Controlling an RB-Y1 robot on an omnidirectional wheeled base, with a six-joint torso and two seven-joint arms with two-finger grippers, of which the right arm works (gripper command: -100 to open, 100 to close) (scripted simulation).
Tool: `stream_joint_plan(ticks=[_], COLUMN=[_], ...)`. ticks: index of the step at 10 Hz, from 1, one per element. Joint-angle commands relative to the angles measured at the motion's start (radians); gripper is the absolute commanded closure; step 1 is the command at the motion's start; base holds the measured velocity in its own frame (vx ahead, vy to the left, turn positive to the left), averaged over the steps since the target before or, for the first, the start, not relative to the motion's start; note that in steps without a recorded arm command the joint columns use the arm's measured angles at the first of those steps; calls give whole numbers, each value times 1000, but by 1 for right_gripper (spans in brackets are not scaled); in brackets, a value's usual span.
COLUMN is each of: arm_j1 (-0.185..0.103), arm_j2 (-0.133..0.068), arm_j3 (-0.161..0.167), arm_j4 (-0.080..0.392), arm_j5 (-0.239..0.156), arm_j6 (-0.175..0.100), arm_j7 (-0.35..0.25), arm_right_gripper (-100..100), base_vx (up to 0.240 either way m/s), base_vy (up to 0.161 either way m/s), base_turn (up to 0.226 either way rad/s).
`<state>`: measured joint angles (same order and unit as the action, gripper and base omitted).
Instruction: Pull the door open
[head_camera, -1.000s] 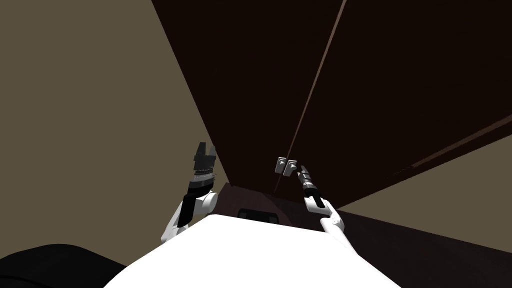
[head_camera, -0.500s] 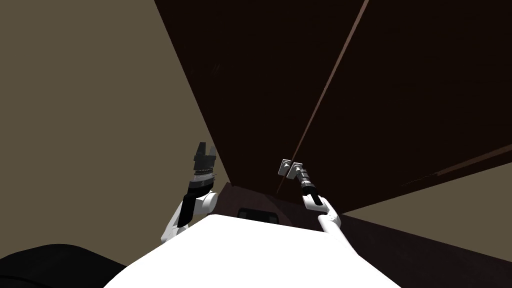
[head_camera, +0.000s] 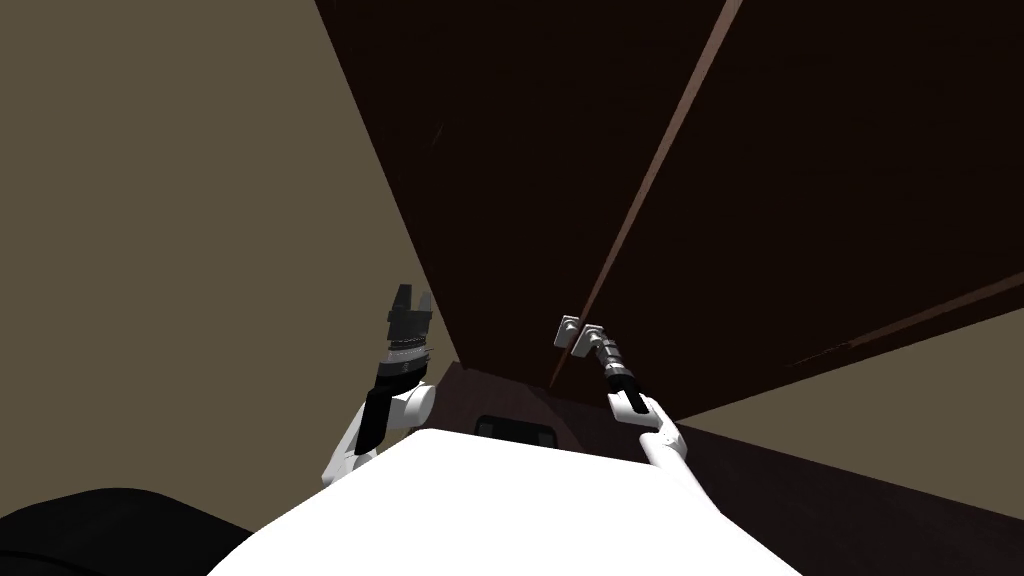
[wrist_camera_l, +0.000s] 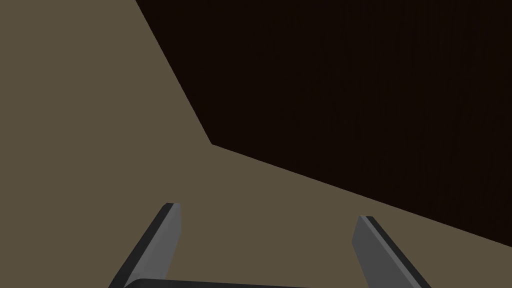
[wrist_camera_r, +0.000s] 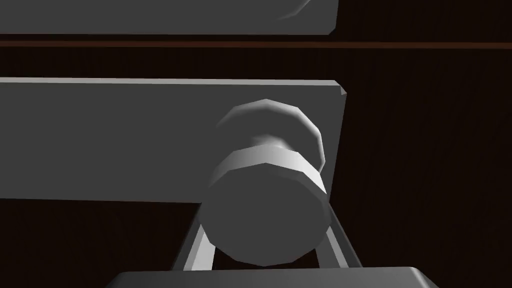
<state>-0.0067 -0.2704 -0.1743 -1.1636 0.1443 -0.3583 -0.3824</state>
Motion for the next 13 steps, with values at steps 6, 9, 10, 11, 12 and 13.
stream_joint_plan(ticks=[6,9,10,11,12,13], arm_j1=[48,53,66,69,69,68], arm_j2=[-11,-7,-17,-22,-22,-22], arm_j3=[36,52,23,7,7,5], arm_j4=[-59,-72,-50,-35,-35,-34], arm_j5=[9,13,8,4,4,4], arm_j6=[3,0,1,2,2,2], arm_j7=[-34,-41,-34,-27,-27,-26], arm_right_gripper=[-100,-100,-100,-100,-100,-100], base_vx=[-197,-147,-28,30,74,58], base_vy=[-6,46,-82,-146,-116,-68], base_turn=[4,51,-213,-205,-16,37])
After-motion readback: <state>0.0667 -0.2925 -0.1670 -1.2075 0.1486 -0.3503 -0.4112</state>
